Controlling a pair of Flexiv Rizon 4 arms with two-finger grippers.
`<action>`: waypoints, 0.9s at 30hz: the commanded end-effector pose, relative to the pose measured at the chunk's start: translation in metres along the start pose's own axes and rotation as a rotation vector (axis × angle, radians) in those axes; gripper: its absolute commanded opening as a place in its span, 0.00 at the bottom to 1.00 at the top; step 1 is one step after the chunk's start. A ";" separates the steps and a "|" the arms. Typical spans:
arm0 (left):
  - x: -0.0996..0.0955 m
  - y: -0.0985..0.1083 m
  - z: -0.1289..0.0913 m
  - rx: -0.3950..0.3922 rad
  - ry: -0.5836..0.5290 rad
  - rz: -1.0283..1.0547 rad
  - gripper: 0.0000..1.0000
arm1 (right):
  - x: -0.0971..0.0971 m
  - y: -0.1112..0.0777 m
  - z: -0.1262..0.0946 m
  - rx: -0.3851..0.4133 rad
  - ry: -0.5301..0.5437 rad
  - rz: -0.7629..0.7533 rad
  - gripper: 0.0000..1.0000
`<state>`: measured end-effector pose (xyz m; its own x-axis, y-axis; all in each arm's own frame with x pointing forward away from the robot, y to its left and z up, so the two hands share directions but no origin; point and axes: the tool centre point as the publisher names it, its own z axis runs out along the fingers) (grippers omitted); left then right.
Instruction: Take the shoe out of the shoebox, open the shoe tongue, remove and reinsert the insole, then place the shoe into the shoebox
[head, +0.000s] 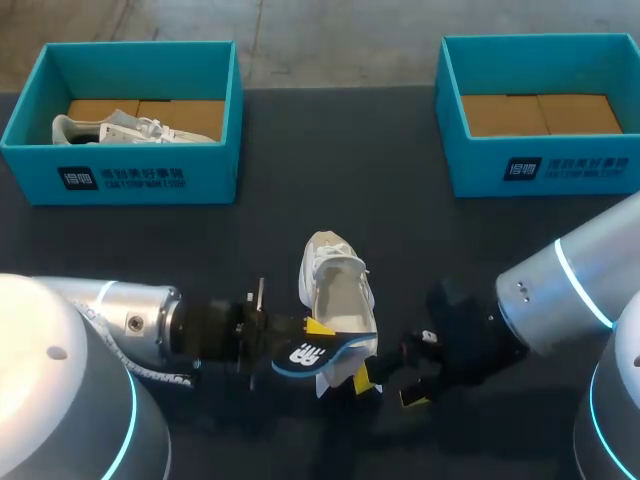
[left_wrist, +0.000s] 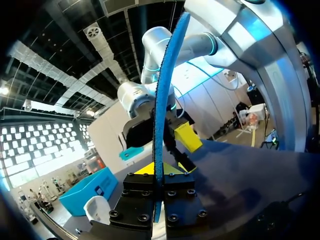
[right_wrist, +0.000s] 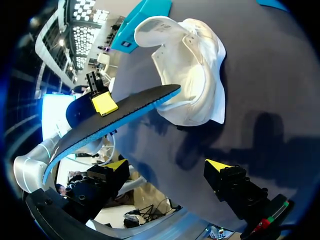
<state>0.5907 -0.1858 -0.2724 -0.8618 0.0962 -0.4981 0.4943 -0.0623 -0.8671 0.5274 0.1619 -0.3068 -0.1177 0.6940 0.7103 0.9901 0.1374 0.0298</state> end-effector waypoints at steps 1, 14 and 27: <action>0.000 -0.002 -0.002 -0.003 -0.009 0.004 0.00 | 0.001 -0.001 0.001 -0.004 -0.003 0.001 1.00; 0.003 -0.004 -0.012 -0.042 -0.011 0.007 0.00 | 0.001 -0.001 0.001 -0.004 -0.003 0.001 1.00; 0.002 -0.003 -0.025 -0.068 -0.026 0.019 0.00 | 0.001 -0.001 0.001 -0.004 -0.003 0.001 1.00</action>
<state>0.5936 -0.1634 -0.2721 -0.8543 0.0742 -0.5144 0.5157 -0.0023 -0.8568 0.5275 0.1620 -0.3069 -0.1181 0.6937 0.7105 0.9900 0.1377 0.0300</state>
